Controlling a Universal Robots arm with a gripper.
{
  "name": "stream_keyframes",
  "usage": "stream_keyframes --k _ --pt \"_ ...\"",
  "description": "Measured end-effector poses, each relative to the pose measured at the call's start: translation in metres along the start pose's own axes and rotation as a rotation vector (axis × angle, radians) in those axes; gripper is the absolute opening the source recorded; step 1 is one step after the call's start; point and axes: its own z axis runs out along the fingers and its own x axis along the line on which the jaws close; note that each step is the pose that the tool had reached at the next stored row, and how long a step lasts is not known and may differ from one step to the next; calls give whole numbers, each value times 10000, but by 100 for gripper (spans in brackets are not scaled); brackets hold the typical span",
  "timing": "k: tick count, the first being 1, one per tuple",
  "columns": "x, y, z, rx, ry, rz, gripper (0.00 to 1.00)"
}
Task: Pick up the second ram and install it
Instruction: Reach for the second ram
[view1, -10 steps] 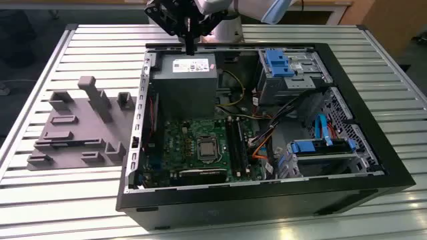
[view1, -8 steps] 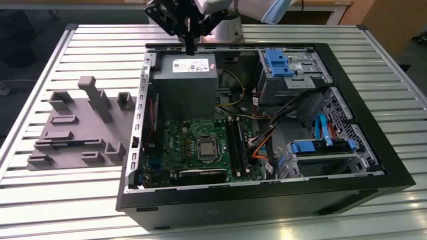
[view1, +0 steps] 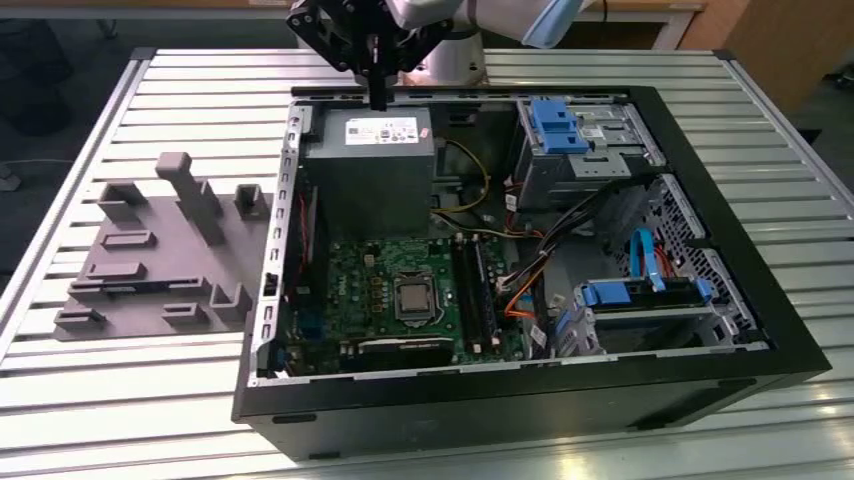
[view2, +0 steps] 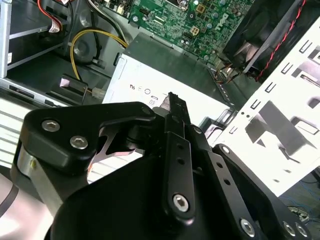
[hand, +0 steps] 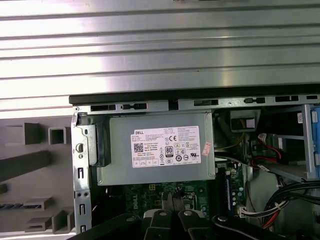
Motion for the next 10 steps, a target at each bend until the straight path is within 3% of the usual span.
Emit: stream_keyframes --k 10 --pt "64 -5 0 0 0 0 11"
